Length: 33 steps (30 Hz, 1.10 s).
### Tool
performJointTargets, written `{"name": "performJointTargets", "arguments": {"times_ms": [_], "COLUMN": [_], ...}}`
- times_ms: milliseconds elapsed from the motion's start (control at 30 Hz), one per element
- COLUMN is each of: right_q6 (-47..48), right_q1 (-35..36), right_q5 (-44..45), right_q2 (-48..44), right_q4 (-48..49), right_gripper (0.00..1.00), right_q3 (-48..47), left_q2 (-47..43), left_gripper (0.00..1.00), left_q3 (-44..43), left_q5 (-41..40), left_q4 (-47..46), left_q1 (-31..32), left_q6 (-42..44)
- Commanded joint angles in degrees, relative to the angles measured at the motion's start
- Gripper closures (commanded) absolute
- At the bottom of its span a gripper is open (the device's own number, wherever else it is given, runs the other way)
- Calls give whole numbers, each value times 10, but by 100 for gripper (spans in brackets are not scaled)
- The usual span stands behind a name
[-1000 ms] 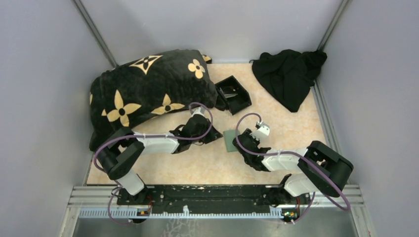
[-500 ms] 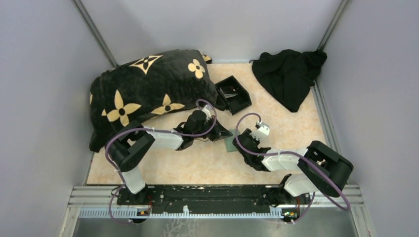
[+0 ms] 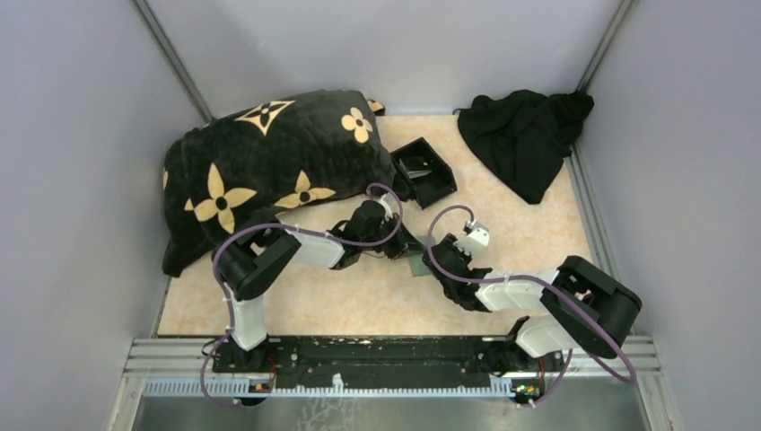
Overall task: Put the credit cards into the card holder
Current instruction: Close the card holder at the center of the board, then move the card holder to the center of the board.
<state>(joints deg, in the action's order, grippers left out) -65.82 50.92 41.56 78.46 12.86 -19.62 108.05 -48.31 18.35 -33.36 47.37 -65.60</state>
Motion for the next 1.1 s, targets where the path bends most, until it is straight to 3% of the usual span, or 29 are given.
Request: {"name": "performJointTargets", "arguments": {"times_ms": [0, 100, 200, 400, 833, 1067], "right_q6": [19, 20, 21, 22, 25, 26], "right_q1": [13, 13, 13, 13, 13, 13], "right_q5": [-133, -134, -134, -134, -135, -135], "right_q2": [57, 58, 57, 57, 59, 57], "right_q4": [-149, -148, -146, -144, -141, -140], "right_gripper": [65, 65, 65, 65, 65, 65], "right_q3": [38, 38, 39, 40, 39, 40], "left_q2": [44, 86, 91, 51, -87, -88], "left_gripper": [100, 100, 100, 100, 100, 100], "left_q3": [-37, -61, -34, -25, 24, 18], "left_q5": [-23, -27, -34, -65, -131, -145], "left_q4": [54, 92, 54, 110, 105, 79], "left_q1": [22, 43, 52, 54, 53, 52], "left_q6": [35, 44, 27, 48, 59, 56]}}
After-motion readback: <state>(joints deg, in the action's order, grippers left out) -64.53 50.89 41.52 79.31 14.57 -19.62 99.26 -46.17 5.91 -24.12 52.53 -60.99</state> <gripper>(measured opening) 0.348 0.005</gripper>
